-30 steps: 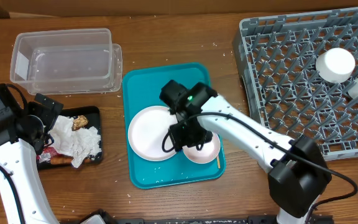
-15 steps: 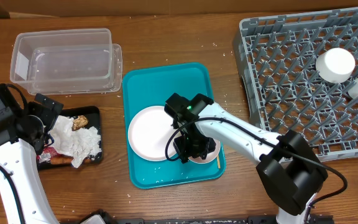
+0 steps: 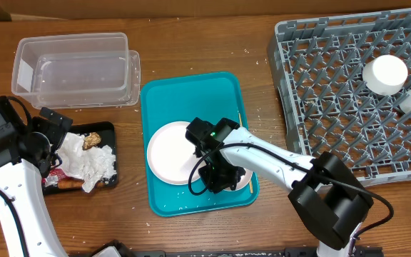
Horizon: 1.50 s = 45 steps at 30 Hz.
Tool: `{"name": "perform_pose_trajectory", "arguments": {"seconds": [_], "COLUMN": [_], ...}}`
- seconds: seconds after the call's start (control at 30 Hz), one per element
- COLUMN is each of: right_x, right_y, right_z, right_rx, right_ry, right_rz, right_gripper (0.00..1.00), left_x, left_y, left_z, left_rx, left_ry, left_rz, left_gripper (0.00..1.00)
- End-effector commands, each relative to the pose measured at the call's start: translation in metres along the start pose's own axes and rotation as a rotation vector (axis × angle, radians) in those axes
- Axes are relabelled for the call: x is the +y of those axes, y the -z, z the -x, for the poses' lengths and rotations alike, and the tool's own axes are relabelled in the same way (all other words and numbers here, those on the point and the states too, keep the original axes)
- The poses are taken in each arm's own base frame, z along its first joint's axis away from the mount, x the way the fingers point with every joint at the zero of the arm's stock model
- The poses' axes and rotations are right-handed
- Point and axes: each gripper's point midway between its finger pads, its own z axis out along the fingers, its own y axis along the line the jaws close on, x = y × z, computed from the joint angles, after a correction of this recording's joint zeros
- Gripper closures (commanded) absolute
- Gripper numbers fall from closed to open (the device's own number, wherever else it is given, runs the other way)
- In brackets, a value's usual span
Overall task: Sort waste into correct bins and load items into the dishwasher
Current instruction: 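Move the right gripper to the pink bowl on the teal tray and grasp it, then lift the pink bowl and carry it to the rack's back right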
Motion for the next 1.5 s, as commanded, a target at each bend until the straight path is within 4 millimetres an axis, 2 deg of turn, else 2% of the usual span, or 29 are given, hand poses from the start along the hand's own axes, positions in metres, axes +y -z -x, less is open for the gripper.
{"name": "perform_pose_trajectory", "arguments": {"seconds": [0.0,0.07,0.13,0.17,0.27,0.4,0.53,0.67,0.77,0.8,0.83,0.9,0.97,1.03,1.1,1.27,1.37,1.47], "right_x": [0.0,0.001,0.003,0.004,0.008,0.017,0.013,-0.01,-0.044,-0.052,-0.066,-0.087,-0.117,-0.164,-0.209,-0.299,-0.34,-0.368], "right_y": [0.0,0.003,0.008,0.012,0.025,0.056,0.099,0.163,0.225,0.237,0.258,0.287,0.315,0.34,0.357,0.389,0.392,0.382], "right_z": [0.002,0.003,0.005,0.007,0.01,0.014,0.022,0.04,0.059,0.062,0.068,0.076,0.083,0.089,0.089,0.083,0.082,0.088], "right_rx": [-0.006,-0.01,-0.016,-0.02,-0.03,-0.048,-0.096,-0.228,-0.408,-0.443,-0.51,-0.604,-0.712,-0.833,-0.929,-1.144,-1.227,-1.253], "right_ry": [-0.016,-0.015,-0.017,-0.017,-0.015,-0.007,-0.03,-0.077,-0.14,-0.146,-0.145,-0.147,-0.159,-0.211,-0.262,-0.275,-0.249,-0.254], "right_rz": [-0.006,-0.004,-0.002,-0.001,0.002,0.007,0.002,0.012,0.056,0.07,0.114,0.202,0.291,0.361,0.403,0.533,0.604,0.684], "right_gripper": [0.75,0.82,0.94,0.96,0.96,0.96,0.96,0.96,0.96,0.96,0.96,0.96,0.96,0.96,0.96,0.96,0.96,0.96], "left_x": [-0.004,-0.004,-0.004,-0.004,-0.004,-0.004,-0.004,-0.004,-0.004,-0.004,-0.004,-0.004,-0.004,-0.004,-0.004,-0.004,-0.004,-0.004], "left_y": [0.004,0.004,0.004,0.004,0.004,0.004,0.004,0.004,0.004,0.004,0.004,0.004,0.004,0.004,0.004,0.004,0.004,0.004], "left_z": [0.004,0.004,0.004,0.004,0.004,0.004,0.004,0.004,0.004,0.004,0.004,0.004,0.004,0.004,0.004,0.004,0.004,0.004], "left_rx": [-0.012,-0.012,-0.012,-0.011,-0.011,-0.012,-0.012,-0.012,-0.012,-0.012,-0.012,-0.011,-0.012,-0.012,-0.012,-0.012,-0.012,-0.012], "left_ry": [0.009,0.009,0.009,0.009,0.009,0.009,0.009,0.009,0.009,0.009,0.009,0.009,0.009,0.009,0.009,0.009,0.009,0.009], "left_rz": [-0.012,-0.012,-0.012,-0.011,-0.011,-0.012,-0.012,-0.012,-0.012,-0.012,-0.012,-0.011,-0.012,-0.012,-0.012,-0.012,-0.012,-0.012], "left_gripper": [0.0,0.0,0.0,0.0,0.0,0.0,0.0,0.0,0.0,0.0,0.0,0.0,0.0,0.0,0.0,0.0,0.0,0.0]}}
